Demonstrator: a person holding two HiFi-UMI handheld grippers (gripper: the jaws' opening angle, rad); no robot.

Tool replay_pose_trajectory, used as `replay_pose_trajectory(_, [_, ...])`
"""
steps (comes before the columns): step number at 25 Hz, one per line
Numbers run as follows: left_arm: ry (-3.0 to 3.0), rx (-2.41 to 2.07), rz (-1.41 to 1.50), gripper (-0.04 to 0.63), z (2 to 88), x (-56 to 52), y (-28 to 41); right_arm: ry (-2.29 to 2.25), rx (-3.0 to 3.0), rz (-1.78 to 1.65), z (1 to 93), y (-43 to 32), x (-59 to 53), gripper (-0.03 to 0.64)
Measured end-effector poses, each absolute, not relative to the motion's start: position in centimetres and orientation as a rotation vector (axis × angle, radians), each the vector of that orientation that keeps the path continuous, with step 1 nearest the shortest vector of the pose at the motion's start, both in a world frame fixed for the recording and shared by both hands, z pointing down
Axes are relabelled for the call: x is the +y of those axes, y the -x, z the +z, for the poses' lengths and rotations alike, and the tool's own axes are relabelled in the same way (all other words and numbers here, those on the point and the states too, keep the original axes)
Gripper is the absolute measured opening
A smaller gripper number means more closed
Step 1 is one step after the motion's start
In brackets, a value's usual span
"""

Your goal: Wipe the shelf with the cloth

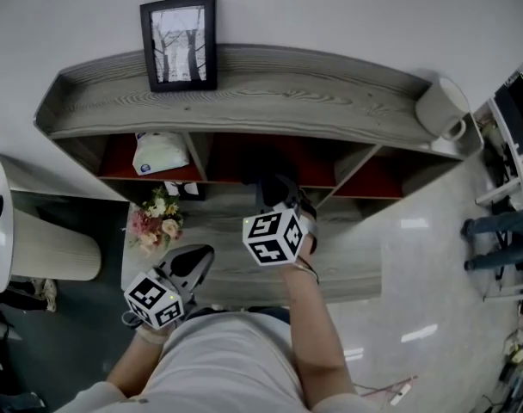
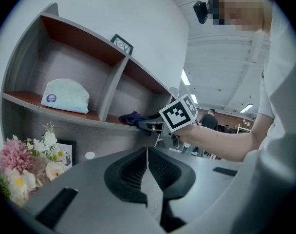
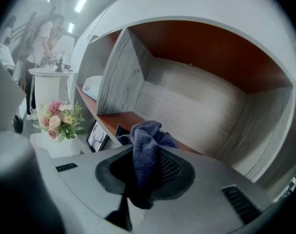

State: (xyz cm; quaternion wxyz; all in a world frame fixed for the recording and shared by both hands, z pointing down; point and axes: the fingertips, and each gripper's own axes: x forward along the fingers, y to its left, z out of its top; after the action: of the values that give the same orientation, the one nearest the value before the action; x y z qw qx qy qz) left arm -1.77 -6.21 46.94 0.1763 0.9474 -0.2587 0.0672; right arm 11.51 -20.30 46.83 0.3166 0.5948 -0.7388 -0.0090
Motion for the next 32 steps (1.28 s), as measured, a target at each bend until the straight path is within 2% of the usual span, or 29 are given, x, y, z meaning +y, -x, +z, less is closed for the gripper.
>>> replay_pose_trajectory(20, [-2.690, -0.660, 0.217, 0.017, 47.4, -6.3, -0.4, -1.757, -1.783, 0.007, 46.8, -20.6, -17.9, 0.077])
replay_pose_trajectory(26, [-2.691, -0.648, 0.220, 0.017, 47.6, -6.3, -0.9, -1.808, -1.954, 0.182, 46.1, -20.3, -17.8, 0.133])
replay_pose_trajectory(30, [-2.692, -0.645, 0.224, 0.017, 47.6, -6.3, -1.1, -1.849, -1.942, 0.160, 45.5, -20.6, -17.9, 0.190])
replay_pose_trajectory(32, [-2.691, -0.646, 0.223, 0.017, 47.6, -6.4, -1.1, -1.884, -1.954, 0.179, 45.2, -20.9, -18.0, 0.193])
